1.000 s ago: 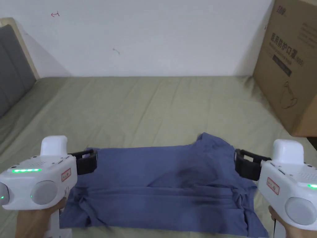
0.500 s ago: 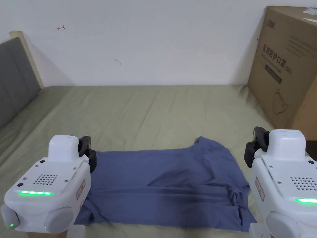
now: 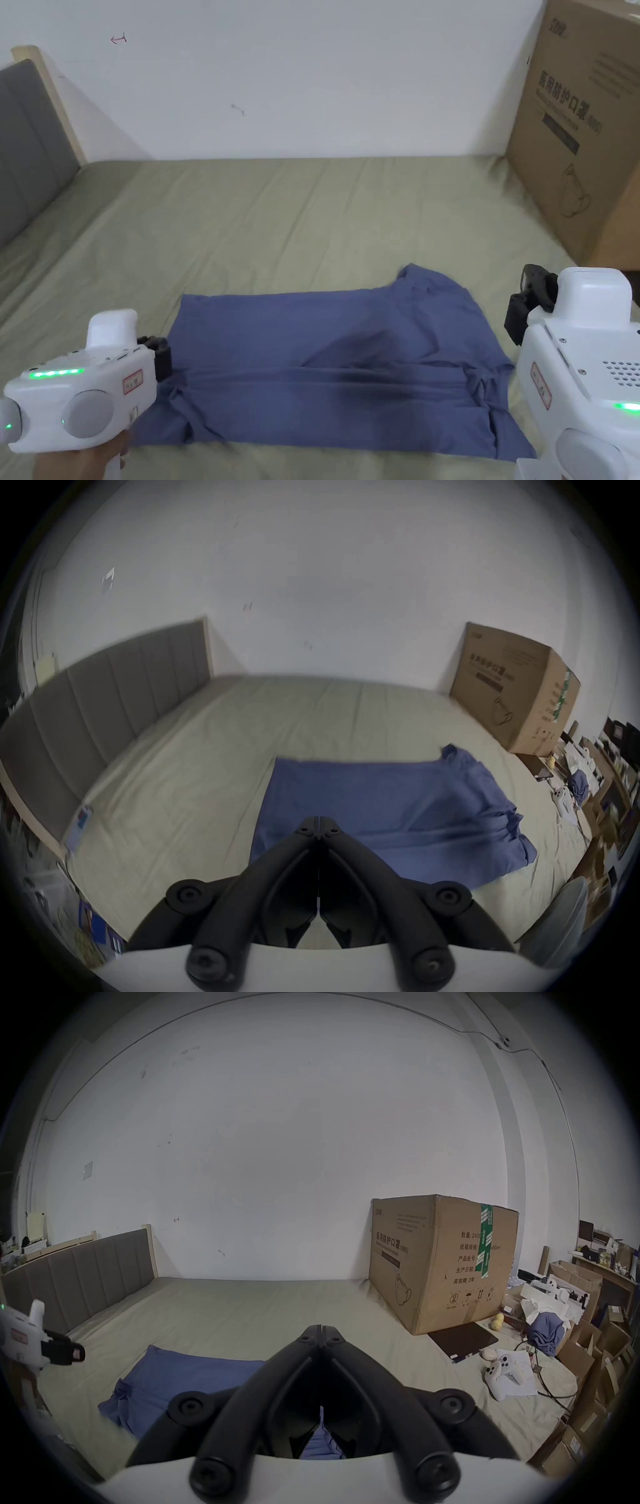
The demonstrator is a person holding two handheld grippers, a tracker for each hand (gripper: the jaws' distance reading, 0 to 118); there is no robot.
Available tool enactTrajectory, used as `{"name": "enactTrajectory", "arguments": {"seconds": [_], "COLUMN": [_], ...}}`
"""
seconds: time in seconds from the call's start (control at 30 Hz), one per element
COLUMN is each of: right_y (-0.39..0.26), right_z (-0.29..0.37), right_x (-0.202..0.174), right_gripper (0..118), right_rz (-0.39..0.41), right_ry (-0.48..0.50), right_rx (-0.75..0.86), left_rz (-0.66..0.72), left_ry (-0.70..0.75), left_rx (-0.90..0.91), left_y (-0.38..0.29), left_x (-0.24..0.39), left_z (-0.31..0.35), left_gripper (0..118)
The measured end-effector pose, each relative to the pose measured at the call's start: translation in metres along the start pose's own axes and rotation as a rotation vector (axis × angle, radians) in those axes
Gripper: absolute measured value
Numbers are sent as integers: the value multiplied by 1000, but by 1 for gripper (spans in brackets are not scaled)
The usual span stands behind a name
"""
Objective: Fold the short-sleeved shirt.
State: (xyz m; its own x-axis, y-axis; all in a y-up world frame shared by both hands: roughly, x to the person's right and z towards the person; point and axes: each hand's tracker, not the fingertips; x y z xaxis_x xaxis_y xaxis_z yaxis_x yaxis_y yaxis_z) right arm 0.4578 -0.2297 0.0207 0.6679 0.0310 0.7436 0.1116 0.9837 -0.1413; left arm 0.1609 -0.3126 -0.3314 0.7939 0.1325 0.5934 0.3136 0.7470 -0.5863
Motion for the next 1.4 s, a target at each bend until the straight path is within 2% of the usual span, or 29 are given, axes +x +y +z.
{"name": "enactTrajectory", "arguments": {"seconds": [0.03,0.07,0.1,0.13,0.17,0.3,0.47,0.6,0.63,0.67,0.73,0.77,0.8,0.87,0.9,0.97,1.03,1.13,1.17,1.27,1.3,1.33,1.37,1.4], "right_y": [-2,-4,-6,-9,-11,-21,-35,-47,-51,-57,-72,-82,-93,-120,-135,-160,-185,-211,-215,-213,-207,-203,-197,-189], "right_z": [-2,-4,-7,-10,-13,-22,-29,-34,-36,-40,-49,-56,-63,-78,-86,-99,-110,-120,-122,-116,-114,-110,-107,-99], "right_x": [0,0,1,2,3,2,7,16,19,23,30,34,36,42,44,48,51,49,47,44,46,49,49,46], "right_gripper": [0,0,0,0,0,0,0,0,0,2,42,58,66,69,80,94,101,100,96,65,27,14,14,14], "right_rz": [-2,-5,-9,-13,-18,-15,-10,-2,-7,-15,-25,-26,-42,-66,-84,-131,-172,-182,-167,-112,-136,-191,-214,-194], "right_ry": [-1,-2,-3,-2,-1,0,-13,-31,-29,-24,-10,-9,-3,-1,-6,-8,-12,-12,-7,15,52,91,70,68], "right_rx": [-7,-15,-25,-36,-46,-84,-135,-181,-208,-239,-322,-389,-452,-561,-612,-713,-801,-896,-931,-881,-870,-847,-831,-830], "left_rz": [29,63,60,68,71,77,117,137,119,116,83,72,59,40,42,50,51,56,57,57,56,56,57,58], "left_ry": [14,27,53,75,94,137,174,102,98,83,89,72,58,63,59,44,39,38,37,30,27,28,27,28], "left_rx": [-63,-109,-159,-217,-266,-322,-408,-425,-401,-401,-395,-383,-352,-300,-284,-262,-251,-250,-253,-270,-275,-277,-279,-280], "left_y": [-4,-8,-11,-16,-22,-41,-57,-66,-65,-63,-62,-59,-55,-48,-43,-36,-30,-29,-30,-34,-35,-37,-39,-40], "left_x": [-7,-14,-20,-25,-28,-39,-46,-43,-38,-33,-31,-29,-26,-27,-27,-30,-31,-34,-35,-36,-37,-37,-39,-41], "left_z": [-9,-20,-30,-40,-50,-78,-107,-109,-105,-105,-103,-98,-91,-80,-74,-67,-61,-63,-63,-63,-62,-62,-62,-60], "left_gripper": [3,13,41,58,69,84,82,16,9,9,8,8,8,7,7,7,7,7,7,7,7,7,7,7]}}
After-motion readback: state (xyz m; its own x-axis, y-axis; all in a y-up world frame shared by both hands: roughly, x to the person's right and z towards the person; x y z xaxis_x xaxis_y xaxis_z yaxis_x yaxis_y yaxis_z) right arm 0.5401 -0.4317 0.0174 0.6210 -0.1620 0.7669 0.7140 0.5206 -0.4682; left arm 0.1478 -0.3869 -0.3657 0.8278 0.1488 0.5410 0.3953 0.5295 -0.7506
